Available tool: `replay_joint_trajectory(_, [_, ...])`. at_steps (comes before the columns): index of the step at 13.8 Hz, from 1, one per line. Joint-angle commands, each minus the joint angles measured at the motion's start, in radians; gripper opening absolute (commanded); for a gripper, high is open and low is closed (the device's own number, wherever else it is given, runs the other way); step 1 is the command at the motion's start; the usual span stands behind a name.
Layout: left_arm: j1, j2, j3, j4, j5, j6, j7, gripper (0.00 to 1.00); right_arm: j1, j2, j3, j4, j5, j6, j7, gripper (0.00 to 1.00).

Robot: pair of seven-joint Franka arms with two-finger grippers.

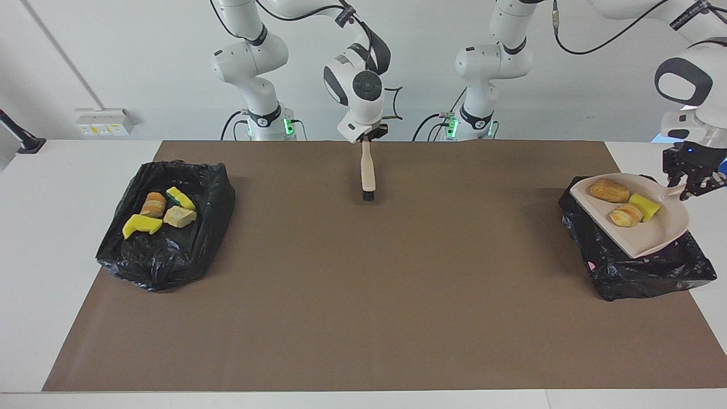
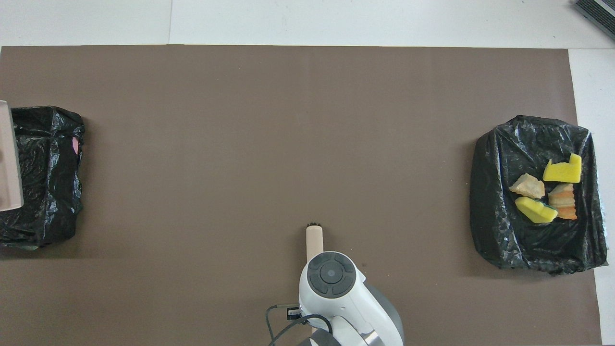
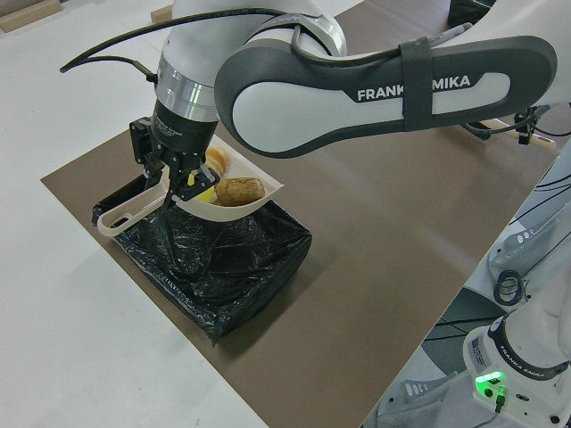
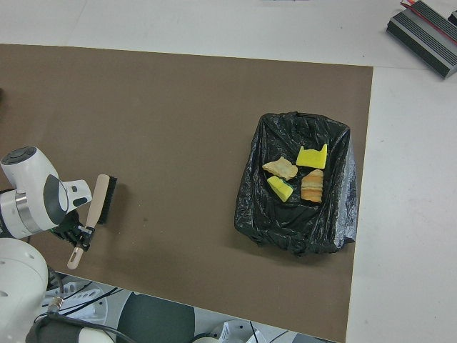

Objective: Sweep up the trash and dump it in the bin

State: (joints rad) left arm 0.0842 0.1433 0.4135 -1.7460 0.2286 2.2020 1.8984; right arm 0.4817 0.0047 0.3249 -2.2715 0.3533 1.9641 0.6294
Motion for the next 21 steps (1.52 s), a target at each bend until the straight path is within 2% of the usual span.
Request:
replay_joint_trajectory(1, [0.008, 0.039, -0.007, 0.053, 0.221, 0.051, -0.008, 0.00, -0.024, 0.001, 0.003, -0.003, 0.007, 0.010, -0.043, 0.00])
replay_joint_trajectory(2, [0.008, 0.039, -0.008, 0.049, 0.280, 0.057, -0.022, 0.00, -0.038, 0.017, 0.003, 0.007, 0.007, 0.013, -0.066, 0.00])
replay_joint_trajectory(4, [0.003, 0.039, -0.007, 0.043, 0.317, 0.047, -0.032, 0.00, -0.061, 0.070, 0.003, 0.055, 0.001, -0.007, -0.089, 0.00])
replay_joint_trajectory(7, [-0.012, 0.041, -0.013, 0.022, 0.498, 0.039, -0.094, 0.00, -0.060, 0.070, 0.003, 0.056, 0.000, -0.007, -0.089, 0.00])
replay_joint_trajectory(9, [-0.014, 0.039, -0.018, 0.017, 0.564, 0.036, -0.105, 0.00, -0.055, 0.072, 0.005, 0.066, 0.000, -0.007, -0.089, 0.00])
replay_joint_trajectory(14, [-0.035, 0.041, -0.044, 0.031, 0.741, -0.057, -0.200, 0.00, -0.031, 0.090, 0.006, 0.075, 0.001, 0.007, -0.074, 0.00])
replay_joint_trajectory(18, [-0.035, 0.041, -0.111, 0.059, 0.899, -0.165, -0.206, 0.00, -0.028, 0.101, 0.006, 0.063, -0.002, 0.029, -0.076, 0.01])
replay_joint_trajectory(19, [-0.035, 0.045, -0.113, 0.075, 0.934, -0.201, -0.211, 0.00, -0.029, 0.104, 0.005, 0.063, -0.002, 0.029, -0.085, 0.38])
replay_joint_trajectory(20, [-0.035, 0.047, -0.120, 0.091, 0.945, -0.214, -0.211, 0.00, -0.029, 0.104, 0.005, 0.064, -0.002, 0.030, -0.097, 0.93])
replay_joint_trajectory(21, [-0.035, 0.047, -0.124, 0.101, 0.951, -0.226, -0.213, 0.00, -0.029, 0.104, 0.005, 0.064, -0.002, 0.032, -0.109, 1.00])
